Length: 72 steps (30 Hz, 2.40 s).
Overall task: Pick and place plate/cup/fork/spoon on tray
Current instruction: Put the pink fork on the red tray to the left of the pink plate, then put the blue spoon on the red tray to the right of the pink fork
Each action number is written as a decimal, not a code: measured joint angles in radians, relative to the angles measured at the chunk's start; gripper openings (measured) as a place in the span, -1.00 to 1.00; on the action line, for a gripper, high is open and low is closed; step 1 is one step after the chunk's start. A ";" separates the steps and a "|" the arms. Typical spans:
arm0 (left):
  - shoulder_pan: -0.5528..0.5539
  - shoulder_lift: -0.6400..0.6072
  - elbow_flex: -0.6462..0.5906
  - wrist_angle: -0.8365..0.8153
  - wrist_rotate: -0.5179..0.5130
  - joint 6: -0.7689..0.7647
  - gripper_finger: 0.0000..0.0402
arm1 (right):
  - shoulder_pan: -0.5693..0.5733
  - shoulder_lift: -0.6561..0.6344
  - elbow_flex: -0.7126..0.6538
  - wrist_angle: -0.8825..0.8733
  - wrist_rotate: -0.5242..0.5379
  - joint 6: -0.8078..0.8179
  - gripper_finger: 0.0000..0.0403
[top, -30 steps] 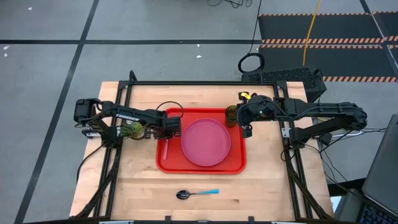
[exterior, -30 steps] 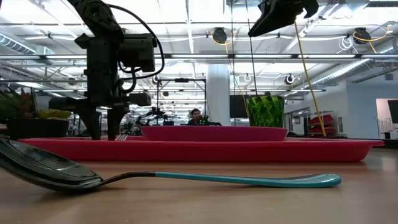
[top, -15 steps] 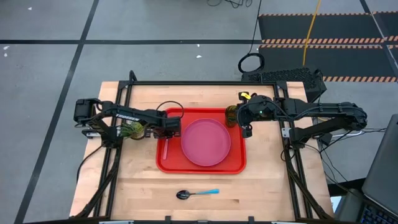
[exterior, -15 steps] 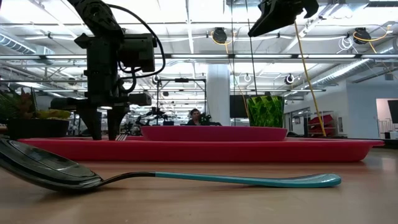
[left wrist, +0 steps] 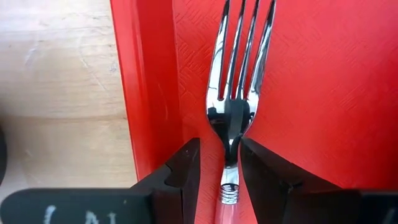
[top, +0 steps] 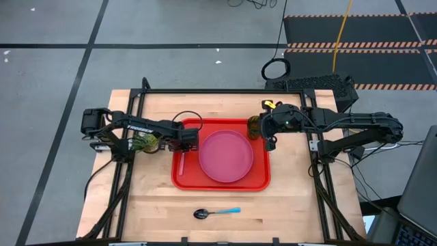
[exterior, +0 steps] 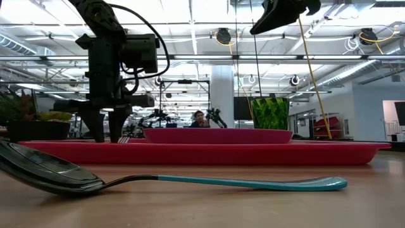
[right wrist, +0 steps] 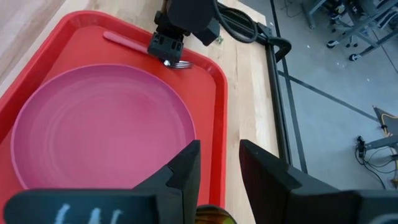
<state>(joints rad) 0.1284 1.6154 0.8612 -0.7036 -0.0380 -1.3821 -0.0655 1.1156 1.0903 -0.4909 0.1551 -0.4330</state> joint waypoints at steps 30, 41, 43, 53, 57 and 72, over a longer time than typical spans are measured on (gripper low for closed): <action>-0.183 -0.309 0.016 0.316 -0.477 0.639 -0.43 | 0.000 0.014 -0.004 0.200 -0.002 0.000 -0.48; -0.186 -0.279 0.016 0.811 -0.500 1.268 -0.43 | 0.000 0.018 -0.208 0.659 0.056 0.060 -0.48; -0.187 -0.280 0.016 0.833 -0.467 1.314 -0.43 | 0.001 0.018 -0.184 0.602 0.113 0.083 -0.48; -0.176 -0.279 0.016 0.959 -0.166 1.509 -0.43 | 0.059 0.062 0.040 0.195 0.165 0.267 -0.48; -0.146 -0.279 0.016 0.963 -0.009 1.544 -0.43 | 0.114 0.118 0.107 0.096 0.236 0.311 -0.48; -0.065 -0.527 -0.049 0.819 0.038 1.563 -0.43 | 0.278 0.281 0.208 -0.033 0.238 0.595 -0.48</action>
<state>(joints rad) 0.0636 1.0884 0.8126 0.1157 -0.0002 0.1807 0.2127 1.3965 1.2984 -0.5242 0.3935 0.1617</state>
